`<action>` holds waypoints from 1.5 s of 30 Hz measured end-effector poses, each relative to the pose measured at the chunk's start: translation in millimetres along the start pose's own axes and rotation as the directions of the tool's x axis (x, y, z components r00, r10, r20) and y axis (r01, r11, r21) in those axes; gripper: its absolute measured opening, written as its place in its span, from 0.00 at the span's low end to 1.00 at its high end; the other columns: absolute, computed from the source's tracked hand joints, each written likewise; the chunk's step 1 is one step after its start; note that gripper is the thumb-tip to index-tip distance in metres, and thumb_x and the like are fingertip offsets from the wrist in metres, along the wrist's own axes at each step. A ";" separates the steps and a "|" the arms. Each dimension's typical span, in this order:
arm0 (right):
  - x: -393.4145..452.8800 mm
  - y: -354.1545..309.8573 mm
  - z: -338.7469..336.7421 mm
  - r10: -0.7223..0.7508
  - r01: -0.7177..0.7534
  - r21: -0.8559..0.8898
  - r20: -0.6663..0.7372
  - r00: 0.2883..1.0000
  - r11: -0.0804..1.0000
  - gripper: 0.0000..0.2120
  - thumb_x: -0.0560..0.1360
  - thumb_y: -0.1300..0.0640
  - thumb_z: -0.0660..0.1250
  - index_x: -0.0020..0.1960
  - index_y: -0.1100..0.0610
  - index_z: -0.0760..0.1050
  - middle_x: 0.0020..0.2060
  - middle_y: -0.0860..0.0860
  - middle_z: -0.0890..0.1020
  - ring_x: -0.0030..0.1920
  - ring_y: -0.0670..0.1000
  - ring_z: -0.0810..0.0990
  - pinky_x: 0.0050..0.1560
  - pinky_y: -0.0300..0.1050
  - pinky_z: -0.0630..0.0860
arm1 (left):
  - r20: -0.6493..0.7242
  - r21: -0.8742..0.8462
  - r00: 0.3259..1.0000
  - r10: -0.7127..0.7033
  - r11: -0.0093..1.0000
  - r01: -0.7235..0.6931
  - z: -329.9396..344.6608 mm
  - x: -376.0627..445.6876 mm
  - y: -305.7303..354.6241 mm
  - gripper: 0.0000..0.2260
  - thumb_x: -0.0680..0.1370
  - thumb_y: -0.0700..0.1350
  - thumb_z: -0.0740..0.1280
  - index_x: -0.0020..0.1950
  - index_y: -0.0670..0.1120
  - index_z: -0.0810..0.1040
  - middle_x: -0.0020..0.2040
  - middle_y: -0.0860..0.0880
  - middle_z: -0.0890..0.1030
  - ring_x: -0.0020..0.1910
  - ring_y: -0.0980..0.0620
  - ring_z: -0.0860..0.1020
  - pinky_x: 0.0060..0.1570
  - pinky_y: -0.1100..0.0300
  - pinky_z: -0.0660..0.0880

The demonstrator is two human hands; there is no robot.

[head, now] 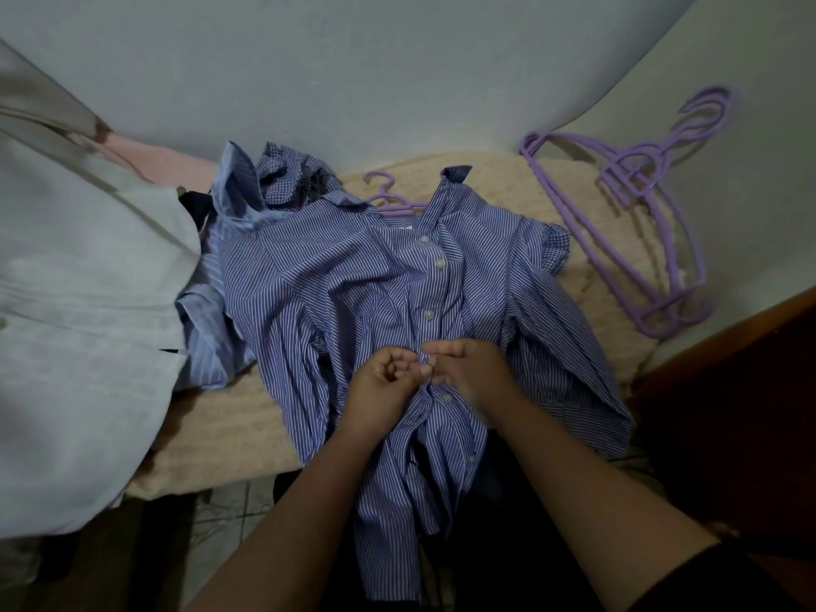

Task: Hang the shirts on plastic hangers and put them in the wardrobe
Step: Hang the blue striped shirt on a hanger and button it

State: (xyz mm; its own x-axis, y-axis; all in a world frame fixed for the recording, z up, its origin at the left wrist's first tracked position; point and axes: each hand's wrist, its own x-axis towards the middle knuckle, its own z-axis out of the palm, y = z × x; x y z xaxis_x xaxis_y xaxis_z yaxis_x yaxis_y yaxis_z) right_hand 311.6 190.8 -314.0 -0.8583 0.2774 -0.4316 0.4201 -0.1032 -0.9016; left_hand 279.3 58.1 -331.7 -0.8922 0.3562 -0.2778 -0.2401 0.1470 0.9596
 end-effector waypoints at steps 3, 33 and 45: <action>0.7 0.0 -1.4 0.000 0.000 0.006 0.012 1.000 1.000 0.09 0.75 0.68 0.64 0.48 0.57 0.80 0.43 0.61 0.82 0.41 0.54 0.78 0.44 0.46 0.77 | 0.004 -0.023 1.000 -0.021 1.000 0.021 0.2 -0.7 1.2 0.03 0.76 0.38 0.68 0.46 0.44 0.77 0.31 0.52 0.75 0.26 0.59 0.68 0.26 0.67 0.66; -51.1 1.8 -5.3 -0.119 0.113 -0.116 -0.047 0.992 0.987 0.12 0.76 0.68 0.61 0.43 0.53 0.75 0.35 0.48 0.76 0.36 0.50 0.72 0.32 0.38 0.68 | -0.187 0.322 0.973 0.132 0.945 -0.066 9.8 -53.8 5.2 0.12 0.71 0.42 0.75 0.41 0.51 0.73 0.40 0.49 0.79 0.34 0.57 0.75 0.37 0.62 0.73; -70.6 -7.2 -2.1 -0.104 0.105 0.029 -0.032 0.994 0.994 0.04 0.74 0.62 0.67 0.45 0.55 0.75 0.37 0.47 0.76 0.36 0.44 0.74 0.34 0.38 0.70 | 0.001 -0.094 0.989 -0.147 0.985 0.146 1.0 -56.3 31.4 0.13 0.74 0.33 0.70 0.41 0.46 0.68 0.31 0.50 0.70 0.22 0.58 0.66 0.22 0.65 0.64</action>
State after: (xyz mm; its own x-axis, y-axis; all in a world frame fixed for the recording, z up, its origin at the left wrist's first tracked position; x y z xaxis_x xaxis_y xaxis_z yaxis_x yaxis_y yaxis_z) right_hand 369.8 173.9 -277.0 -0.8874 0.3173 -0.3343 0.3188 -0.1012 -0.9424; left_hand 322.3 43.6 -286.0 -0.8469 0.3317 -0.4155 -0.4026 0.1103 0.9087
